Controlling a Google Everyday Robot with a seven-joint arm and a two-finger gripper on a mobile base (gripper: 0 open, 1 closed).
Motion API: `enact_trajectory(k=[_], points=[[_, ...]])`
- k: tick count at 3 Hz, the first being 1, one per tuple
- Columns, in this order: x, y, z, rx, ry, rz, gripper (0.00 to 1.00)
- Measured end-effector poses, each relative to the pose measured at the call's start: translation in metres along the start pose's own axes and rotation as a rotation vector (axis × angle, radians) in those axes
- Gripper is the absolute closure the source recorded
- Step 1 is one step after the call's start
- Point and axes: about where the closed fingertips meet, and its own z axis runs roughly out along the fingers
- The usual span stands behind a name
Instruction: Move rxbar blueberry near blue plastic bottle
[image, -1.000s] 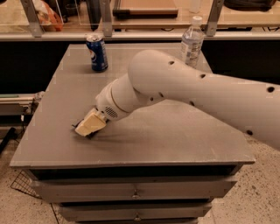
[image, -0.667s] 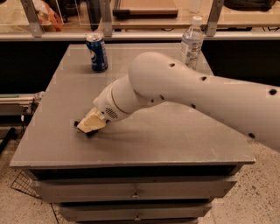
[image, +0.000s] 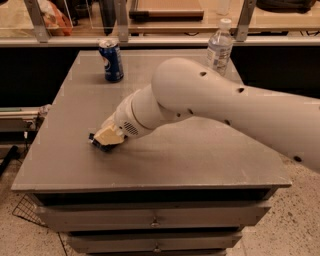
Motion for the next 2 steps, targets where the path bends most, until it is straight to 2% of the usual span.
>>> enact_trajectory(k=[2], points=[[-0.0004,-0.0003,-0.0007,0.001,0.0,-0.001,1.0]])
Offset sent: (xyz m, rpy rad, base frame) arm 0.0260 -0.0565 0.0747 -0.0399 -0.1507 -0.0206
